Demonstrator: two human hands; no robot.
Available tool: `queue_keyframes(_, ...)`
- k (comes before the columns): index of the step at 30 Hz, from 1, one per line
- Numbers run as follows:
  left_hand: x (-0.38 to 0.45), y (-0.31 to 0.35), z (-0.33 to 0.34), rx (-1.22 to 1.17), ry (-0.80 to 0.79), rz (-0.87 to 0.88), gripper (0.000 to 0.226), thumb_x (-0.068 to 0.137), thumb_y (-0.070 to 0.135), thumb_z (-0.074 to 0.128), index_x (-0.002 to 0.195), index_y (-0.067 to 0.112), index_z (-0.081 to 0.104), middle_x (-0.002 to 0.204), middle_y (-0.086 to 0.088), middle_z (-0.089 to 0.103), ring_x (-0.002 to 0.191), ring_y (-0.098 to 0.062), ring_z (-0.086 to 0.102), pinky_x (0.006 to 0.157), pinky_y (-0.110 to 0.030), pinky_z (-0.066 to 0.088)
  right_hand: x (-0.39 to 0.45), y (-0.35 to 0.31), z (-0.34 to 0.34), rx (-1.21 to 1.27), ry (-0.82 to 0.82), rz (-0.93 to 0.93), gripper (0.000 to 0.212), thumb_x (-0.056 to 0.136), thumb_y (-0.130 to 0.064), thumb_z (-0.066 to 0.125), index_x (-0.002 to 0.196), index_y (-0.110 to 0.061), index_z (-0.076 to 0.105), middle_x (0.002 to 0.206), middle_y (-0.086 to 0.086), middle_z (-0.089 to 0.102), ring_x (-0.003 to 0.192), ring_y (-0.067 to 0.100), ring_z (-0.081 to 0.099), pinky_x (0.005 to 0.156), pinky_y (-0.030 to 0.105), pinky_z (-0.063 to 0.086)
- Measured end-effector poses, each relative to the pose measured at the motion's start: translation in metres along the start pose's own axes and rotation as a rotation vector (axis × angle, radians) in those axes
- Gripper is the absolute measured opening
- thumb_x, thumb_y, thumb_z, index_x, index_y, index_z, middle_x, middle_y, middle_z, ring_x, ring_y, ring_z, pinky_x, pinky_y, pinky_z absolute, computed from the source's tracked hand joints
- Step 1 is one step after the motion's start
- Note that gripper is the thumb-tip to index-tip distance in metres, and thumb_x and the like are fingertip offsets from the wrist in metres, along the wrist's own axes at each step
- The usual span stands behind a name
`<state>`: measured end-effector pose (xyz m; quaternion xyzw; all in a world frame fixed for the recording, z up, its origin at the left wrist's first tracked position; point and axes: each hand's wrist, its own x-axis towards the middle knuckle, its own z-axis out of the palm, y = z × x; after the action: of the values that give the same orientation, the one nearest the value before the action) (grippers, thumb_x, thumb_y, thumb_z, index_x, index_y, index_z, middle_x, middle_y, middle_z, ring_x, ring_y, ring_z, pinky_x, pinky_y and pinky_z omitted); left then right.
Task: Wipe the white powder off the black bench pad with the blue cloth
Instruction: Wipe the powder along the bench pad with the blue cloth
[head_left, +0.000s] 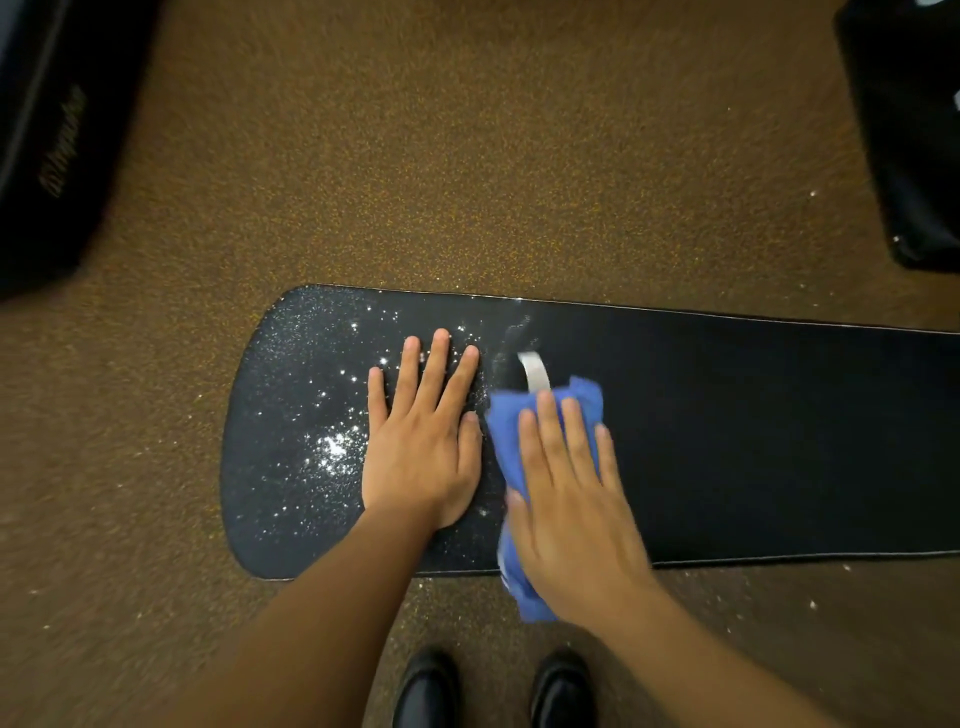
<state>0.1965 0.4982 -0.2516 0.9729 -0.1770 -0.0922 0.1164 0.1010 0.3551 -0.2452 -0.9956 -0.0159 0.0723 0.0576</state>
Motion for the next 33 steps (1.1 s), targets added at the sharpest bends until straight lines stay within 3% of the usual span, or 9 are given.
queue_keyframes(2, -0.001, 0.001, -0.001, 0.014, -0.005, 0.001, 0.061, 0.097, 0.04, 0.017, 0.157, 0.029, 0.011, 0.165, 0.004, -0.003, 0.151, -0.02, -0.011, 0.121, -0.052, -0.002, -0.025, 0.035, 0.0, -0.038, -0.001, -0.025, 0.067, 0.094, -0.038, 0.03, 0.15, -0.001, 0.025, 0.16, 0.017, 0.013, 0.148, 0.035, 0.012, 0.114, 0.054, 0.015)
queue_keyframes(5, 0.0, 0.001, -0.001, 0.014, -0.004, -0.004, 0.06, 0.098, 0.04, 0.016, 0.157, 0.03, 0.009, 0.165, 0.004, -0.004, 0.151, -0.02, -0.012, 0.121, -0.052, -0.002, 0.009, 0.082, -0.007, -0.046, 0.019, 0.189, 0.068, 0.095, -0.038, 0.023, 0.15, 0.002, 0.022, 0.16, 0.02, 0.014, 0.148, 0.036, 0.011, 0.117, 0.055, 0.015)
queue_keyframes(9, -0.001, 0.002, 0.0, 0.014, -0.003, -0.004, 0.061, 0.097, 0.04, 0.017, 0.157, 0.03, 0.011, 0.165, 0.004, -0.002, 0.151, -0.021, -0.01, 0.121, -0.053, -0.002, 0.091, 0.056, -0.014, 0.075, 0.092, 0.452, 0.073, 0.091, -0.039, 0.018, 0.151, 0.003, 0.014, 0.16, 0.023, 0.009, 0.148, 0.039, 0.004, 0.118, 0.056, 0.008)
queue_keyframes(15, 0.0, 0.0, 0.001, 0.001, -0.002, 0.0, 0.062, 0.096, 0.039, 0.02, 0.157, 0.029, 0.016, 0.165, 0.004, 0.002, 0.152, -0.021, -0.006, 0.121, -0.053, 0.001, -0.006, 0.008, 0.0, 0.003, 0.022, -0.011, 0.068, 0.095, -0.037, 0.028, 0.152, -0.002, 0.016, 0.16, 0.019, 0.014, 0.148, 0.036, 0.009, 0.116, 0.056, 0.016)
queue_keyframes(19, -0.001, 0.001, 0.0, 0.006, 0.003, 0.001, 0.06, 0.098, 0.039, 0.019, 0.157, 0.029, 0.013, 0.165, 0.003, 0.0, 0.152, -0.021, -0.009, 0.121, -0.054, 0.001, 0.004, 0.068, -0.005, -0.032, 0.022, 0.15, 0.068, 0.094, -0.037, 0.026, 0.151, 0.001, 0.02, 0.159, 0.02, 0.018, 0.148, 0.037, 0.012, 0.116, 0.055, 0.015)
queue_keyframes(23, 0.0, 0.0, 0.001, 0.018, 0.006, 0.005, 0.06, 0.098, 0.038, 0.02, 0.157, 0.028, 0.015, 0.165, 0.002, 0.003, 0.152, -0.022, -0.006, 0.121, -0.054, 0.003, 0.1, 0.051, -0.017, 0.08, 0.083, 0.45, 0.076, 0.088, -0.038, 0.014, 0.151, 0.003, 0.014, 0.16, 0.023, 0.008, 0.148, 0.039, 0.003, 0.119, 0.056, 0.008)
queue_keyframes(25, 0.0, 0.0, 0.002, 0.017, 0.002, 0.005, 0.061, 0.097, 0.038, 0.02, 0.157, 0.028, 0.017, 0.165, 0.002, 0.003, 0.152, -0.022, -0.004, 0.12, -0.054, 0.002, 0.106, 0.022, -0.014, 0.054, 0.094, 0.353, 0.073, 0.089, -0.036, 0.016, 0.151, 0.003, 0.013, 0.16, 0.024, 0.007, 0.148, 0.04, 0.003, 0.119, 0.056, 0.008)
queue_keyframes(29, 0.0, -0.001, 0.001, 0.016, 0.004, 0.01, 0.061, 0.097, 0.038, 0.021, 0.156, 0.027, 0.018, 0.165, 0.003, 0.003, 0.152, -0.022, -0.005, 0.12, -0.052, 0.001, 0.017, 0.007, -0.004, 0.0, 0.002, -0.04, 0.069, 0.094, -0.036, 0.023, 0.152, 0.0, 0.011, 0.16, 0.022, 0.008, 0.148, 0.038, 0.004, 0.118, 0.056, 0.013)
queue_keyframes(33, -0.001, 0.0, -0.001, 0.018, 0.004, 0.008, 0.059, 0.099, 0.038, 0.019, 0.157, 0.028, 0.014, 0.165, 0.003, 0.001, 0.152, -0.021, -0.009, 0.12, -0.051, -0.001, 0.019, 0.068, -0.007, -0.04, 0.014, 0.123, 0.069, 0.092, -0.036, 0.025, 0.15, 0.002, 0.022, 0.159, 0.021, 0.017, 0.147, 0.038, 0.013, 0.116, 0.056, 0.019)
